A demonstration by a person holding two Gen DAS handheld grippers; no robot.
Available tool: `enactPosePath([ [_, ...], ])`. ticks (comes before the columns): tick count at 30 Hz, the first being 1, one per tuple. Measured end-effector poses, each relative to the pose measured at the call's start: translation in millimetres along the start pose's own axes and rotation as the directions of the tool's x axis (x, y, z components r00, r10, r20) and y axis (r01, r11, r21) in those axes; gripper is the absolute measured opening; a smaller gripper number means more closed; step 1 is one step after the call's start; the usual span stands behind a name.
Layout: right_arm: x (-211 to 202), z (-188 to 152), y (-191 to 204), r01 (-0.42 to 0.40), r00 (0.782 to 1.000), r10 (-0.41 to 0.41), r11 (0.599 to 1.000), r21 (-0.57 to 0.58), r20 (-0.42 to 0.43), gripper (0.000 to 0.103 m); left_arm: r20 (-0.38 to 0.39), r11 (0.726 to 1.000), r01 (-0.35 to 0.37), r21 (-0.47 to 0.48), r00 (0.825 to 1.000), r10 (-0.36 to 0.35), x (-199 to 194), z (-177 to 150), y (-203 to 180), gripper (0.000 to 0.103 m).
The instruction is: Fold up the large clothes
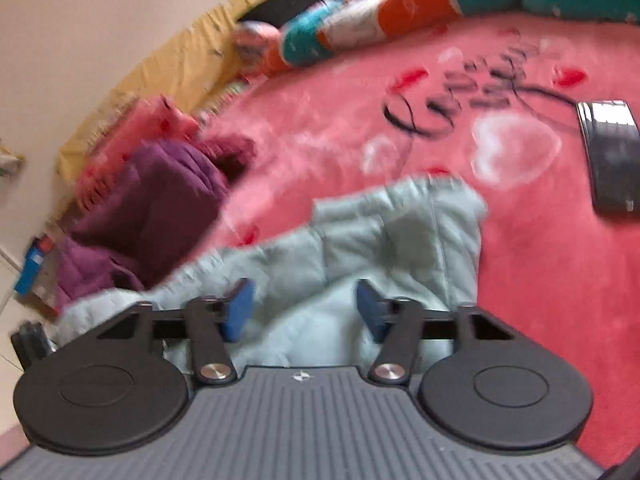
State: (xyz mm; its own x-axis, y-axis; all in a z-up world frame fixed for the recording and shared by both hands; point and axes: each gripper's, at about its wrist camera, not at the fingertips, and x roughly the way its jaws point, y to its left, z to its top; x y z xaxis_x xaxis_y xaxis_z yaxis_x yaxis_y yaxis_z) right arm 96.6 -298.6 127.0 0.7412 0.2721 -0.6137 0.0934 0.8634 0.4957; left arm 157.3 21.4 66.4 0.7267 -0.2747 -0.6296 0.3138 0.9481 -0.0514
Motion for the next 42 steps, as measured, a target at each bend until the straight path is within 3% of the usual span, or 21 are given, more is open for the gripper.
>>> enactPosePath([
  [4,21.1,-16.7,-17.2,0.061,0.997,-0.059,0.998,0.035,-0.040,0.022,-0.014,0.999,-0.019,0.040,1.000,0.020,9.4,-6.8,-4.9,0.085],
  [11,37.3,-27.8,-4.9,0.122,0.992,-0.123,0.991,-0.063,-0.006,0.018,-0.016,0.997,-0.039,0.071,0.999,0.041,15.9,-12.1,-11.0,0.084],
  [14,38.2,-31.6,2.8,0.142,0.990,-0.140,0.984,-0.109,0.025,0.020,-0.022,0.999,-0.022,0.044,0.999,0.023,0.0,-1.5,-10.5,0.064],
  [17,25.2,-29.1,5.7,0.127,0.990,-0.125,0.991,-0.041,0.061,0.033,0.055,0.999,-0.014,0.045,0.998,0.011,-39.0,10.0,-14.0,0.063],
  [19,11.0,-29.8,11.7,0.096,0.988,-0.095,0.995,-0.004,0.123,0.078,0.087,0.998,-0.021,0.051,0.996,0.017,-66.3,14.2,-14.6,0.067],
  [21,-12.4,-34.2,24.5,0.092,0.977,-0.091,0.996,0.001,0.195,0.096,0.109,0.998,-0.031,0.053,0.994,0.025,-92.8,12.6,-12.3,0.070],
  [25,-45.2,-50.9,41.7,0.079,0.964,-0.083,0.997,0.025,0.254,0.100,0.105,0.998,-0.065,0.006,0.992,0.064,-134.2,-3.5,3.0,0.071],
  [31,-63.8,-84.1,50.6,0.083,0.969,-0.086,0.996,0.020,0.233,0.102,0.088,0.985,-0.154,-0.082,0.983,0.161,-185.5,-44.0,41.6,0.074],
  [34,-72.6,-97.1,56.7,0.076,0.974,-0.077,0.997,0.013,0.215,0.102,0.094,0.967,-0.235,-0.099,0.965,0.244,-206.5,-58.6,63.4,0.074],
  [37,-76.7,-110.7,65.4,0.064,0.979,-0.061,0.998,-0.010,0.194,0.102,0.105,0.938,-0.329,-0.112,0.935,0.340,-219.1,-66.9,81.4,0.074],
  [42,-71.7,-113.9,73.5,0.047,0.991,-0.042,0.998,-0.035,0.130,0.102,0.076,0.899,-0.404,-0.172,0.904,0.421,-221.4,-75.3,106.4,0.077],
])
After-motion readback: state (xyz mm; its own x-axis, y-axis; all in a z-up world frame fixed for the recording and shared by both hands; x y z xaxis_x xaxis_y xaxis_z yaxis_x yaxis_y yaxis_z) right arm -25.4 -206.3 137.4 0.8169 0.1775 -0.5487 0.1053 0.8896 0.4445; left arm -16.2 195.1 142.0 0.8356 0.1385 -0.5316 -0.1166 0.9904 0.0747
